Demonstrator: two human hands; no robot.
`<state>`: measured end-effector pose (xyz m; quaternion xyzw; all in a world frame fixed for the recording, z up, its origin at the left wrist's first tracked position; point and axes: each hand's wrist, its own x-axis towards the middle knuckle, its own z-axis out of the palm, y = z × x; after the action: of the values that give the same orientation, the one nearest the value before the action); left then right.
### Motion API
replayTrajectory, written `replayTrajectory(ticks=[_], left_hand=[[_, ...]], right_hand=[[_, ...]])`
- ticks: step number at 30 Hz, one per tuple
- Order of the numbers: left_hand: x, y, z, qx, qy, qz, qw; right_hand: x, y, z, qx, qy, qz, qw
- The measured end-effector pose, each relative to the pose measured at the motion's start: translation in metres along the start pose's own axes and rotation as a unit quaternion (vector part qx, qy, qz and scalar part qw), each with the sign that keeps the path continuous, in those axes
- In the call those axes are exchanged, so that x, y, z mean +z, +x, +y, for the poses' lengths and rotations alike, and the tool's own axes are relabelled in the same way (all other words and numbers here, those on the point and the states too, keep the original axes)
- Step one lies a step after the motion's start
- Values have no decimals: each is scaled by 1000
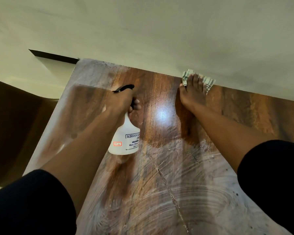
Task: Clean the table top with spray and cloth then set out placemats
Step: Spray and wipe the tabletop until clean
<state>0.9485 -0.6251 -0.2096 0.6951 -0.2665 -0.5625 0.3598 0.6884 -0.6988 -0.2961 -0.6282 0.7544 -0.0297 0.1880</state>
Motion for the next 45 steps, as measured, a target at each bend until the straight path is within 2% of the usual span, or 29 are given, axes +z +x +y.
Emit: replayTrajectory(ticks=[4, 8, 12, 16, 18, 22, 27, 29, 31, 36, 39, 41, 45], left_hand=[[-20, 2, -10, 4, -9, 29, 1000], [-49, 5, -14, -18, 1, 88, 996], [-69, 2, -15, -28, 24, 104, 994], [-83, -7, -13, -50, 20, 88, 995], [-91, -8, -14, -60, 14, 89, 994], [-105, -12, -17, -65, -6, 115, 991], [-124, -8, -26, -58, -29, 151, 986], [-129, -7, -27, -51, -40, 157, 985], [-133, -7, -27, -44, -48, 163, 984], [-143, -9, -31, -51, -66, 193, 978], [-146, -8, -30, -53, -58, 188, 979], [-151, -5, -31, -45, -60, 186, 980], [-158, 0, -36, -31, -41, 187, 981]], right_hand=[[11, 4, -47, -59, -12, -14, 998], [43, -15, -127, -185, -42, -31, 981], [69, -47, -183, -333, -86, -69, 936], [64, -36, -179, -429, -92, -111, 892], [54, -16, -165, -423, -97, -106, 895], [33, 14, -142, -286, -76, -57, 954], [47, 12, -178, -144, -42, -17, 989], [55, 0, -200, -160, -35, -23, 986], [63, -16, -221, -241, -52, -39, 968], [92, -49, -259, -471, -135, -73, 869], [84, -36, -253, -520, -138, -96, 838], [74, -19, -250, -493, -142, -93, 853], [52, 23, -237, -333, -129, -62, 932]])
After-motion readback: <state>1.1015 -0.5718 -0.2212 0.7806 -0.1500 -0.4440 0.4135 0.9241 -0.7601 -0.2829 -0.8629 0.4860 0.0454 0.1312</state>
